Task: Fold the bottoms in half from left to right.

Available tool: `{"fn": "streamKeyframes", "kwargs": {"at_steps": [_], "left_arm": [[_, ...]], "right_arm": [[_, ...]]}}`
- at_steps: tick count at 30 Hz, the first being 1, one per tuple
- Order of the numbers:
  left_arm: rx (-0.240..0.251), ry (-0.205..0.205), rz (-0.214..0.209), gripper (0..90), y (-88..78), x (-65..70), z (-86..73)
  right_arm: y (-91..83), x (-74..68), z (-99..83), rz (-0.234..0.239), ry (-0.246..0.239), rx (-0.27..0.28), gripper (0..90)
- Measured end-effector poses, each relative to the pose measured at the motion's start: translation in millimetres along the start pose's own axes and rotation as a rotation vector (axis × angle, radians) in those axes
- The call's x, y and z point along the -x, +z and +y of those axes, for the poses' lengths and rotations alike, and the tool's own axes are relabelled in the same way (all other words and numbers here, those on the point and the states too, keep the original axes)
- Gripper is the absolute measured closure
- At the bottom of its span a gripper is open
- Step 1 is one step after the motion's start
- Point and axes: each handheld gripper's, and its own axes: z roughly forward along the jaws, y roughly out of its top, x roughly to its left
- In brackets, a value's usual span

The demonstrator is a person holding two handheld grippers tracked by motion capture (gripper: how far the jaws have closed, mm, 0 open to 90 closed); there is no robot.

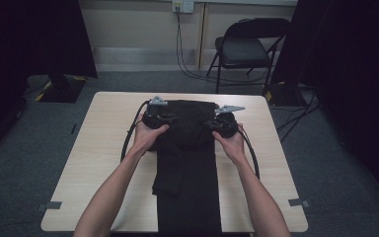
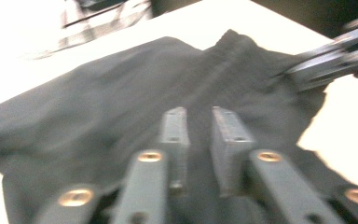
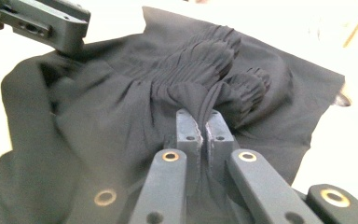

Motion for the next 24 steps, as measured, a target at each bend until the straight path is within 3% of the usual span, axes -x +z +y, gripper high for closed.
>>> {"fn": "streamKeyframes", "kwargs": {"at_steps": [2, 5, 6, 7, 11, 12, 14, 15, 16, 17, 18, 19, 20, 23, 24], "left_arm": [[-0.002, -0.035, 0.027, 53.7, 2.0, -3.9, -7.2], [-0.062, -0.040, 0.024, 49.6, 9.5, -7.3, -23.8], [-0.113, -0.024, 0.026, 49.6, 15.2, -7.6, -31.8], [-0.132, -0.010, 0.041, 49.3, 16.2, -7.1, -33.5], [-0.138, -0.029, 0.036, 40.4, 18.6, -8.5, -39.6], [-0.176, -0.030, 0.012, 37.4, 23.4, -9.6, -43.4], [-0.167, -0.032, 0.007, 40.1, 25.8, -8.0, -44.6], [-0.167, -0.032, 0.007, 47.4, 25.8, -8.0, -44.6], [-0.180, 0.004, 0.013, 59.8, 27.8, -4.2, -44.2], [-0.180, 0.004, 0.013, 64.9, 27.8, -4.2, -44.2], [-0.179, 0.013, 0.004, 76.4, 28.2, -2.5, -43.4], [-0.179, 0.013, 0.004, 80.0, 28.2, -2.5, -43.4], [-0.146, -0.014, 0.000, 82.3, 25.1, -2.3, -40.4], [-0.115, -0.018, -0.007, 85.2, 20.5, -1.2, -33.6], [-0.094, -0.011, -0.007, 85.5, 15.1, -0.9, -23.6]], "right_arm": [[2.4, 2.9, -5.3, -0.008, 0.015, -0.020, 86.8], [4.0, 8.8, -22.1, -0.012, 0.036, -0.040, 86.8], [4.0, 8.8, -22.1, -0.012, 0.036, -0.040, 86.8], [5.4, 11.0, -27.8, -0.013, 0.046, -0.048, 86.7], [7.1, 11.7, -31.5, -0.012, 0.046, -0.055, 86.7], [8.0, 11.4, -32.0, -0.012, 0.042, -0.059, 86.7], [7.8, 11.3, -31.8, -0.010, 0.045, -0.056, 86.7], [7.8, 11.3, -31.8, -0.010, 0.045, -0.056, 86.7], [8.1, 10.7, -31.7, -0.011, 0.043, -0.058, 86.7], [8.1, 10.7, -31.7, -0.011, 0.043, -0.058, 86.7], [8.2, 10.5, -31.6, -0.014, 0.044, -0.061, 86.7], [7.9, 10.3, -31.6, -0.014, 0.047, -0.058, 86.7], [7.7, 10.2, -31.5, -0.016, 0.047, -0.056, 86.7], [6.9, 10.2, -29.9, -0.018, 0.044, -0.054, 86.7], [5.1, 11.0, -26.9, -0.023, 0.048, -0.041, 86.7]]}}
